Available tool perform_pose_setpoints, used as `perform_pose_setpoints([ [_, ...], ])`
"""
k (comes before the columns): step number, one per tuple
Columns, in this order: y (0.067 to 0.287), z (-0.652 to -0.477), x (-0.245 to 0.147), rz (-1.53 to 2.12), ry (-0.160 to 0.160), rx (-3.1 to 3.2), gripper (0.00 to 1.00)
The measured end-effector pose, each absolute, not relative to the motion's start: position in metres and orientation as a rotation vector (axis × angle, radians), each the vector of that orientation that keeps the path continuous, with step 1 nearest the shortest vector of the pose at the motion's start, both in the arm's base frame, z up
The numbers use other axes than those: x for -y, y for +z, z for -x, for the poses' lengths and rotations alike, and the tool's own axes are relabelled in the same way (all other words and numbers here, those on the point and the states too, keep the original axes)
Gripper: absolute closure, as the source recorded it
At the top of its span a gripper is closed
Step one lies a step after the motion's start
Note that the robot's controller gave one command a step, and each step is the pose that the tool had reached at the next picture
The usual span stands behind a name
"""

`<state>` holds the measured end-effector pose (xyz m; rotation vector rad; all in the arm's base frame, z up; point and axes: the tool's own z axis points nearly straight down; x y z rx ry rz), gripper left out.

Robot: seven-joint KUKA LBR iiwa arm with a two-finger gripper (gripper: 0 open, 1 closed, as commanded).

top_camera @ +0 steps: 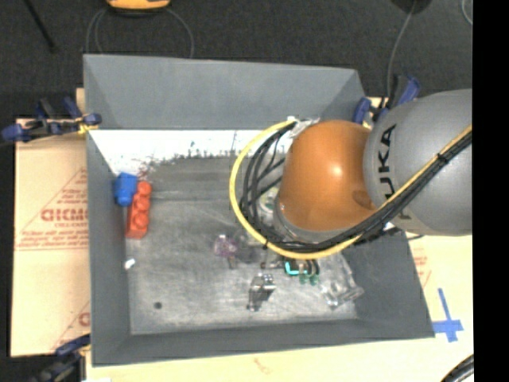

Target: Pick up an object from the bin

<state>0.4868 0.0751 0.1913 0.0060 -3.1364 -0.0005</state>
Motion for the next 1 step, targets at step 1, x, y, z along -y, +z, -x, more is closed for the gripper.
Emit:
perform_pose_setpoints([
  [1, 0.0731, -0.5240, 0.0103, -0.351, -0.001, 3.130, 0.00],
])
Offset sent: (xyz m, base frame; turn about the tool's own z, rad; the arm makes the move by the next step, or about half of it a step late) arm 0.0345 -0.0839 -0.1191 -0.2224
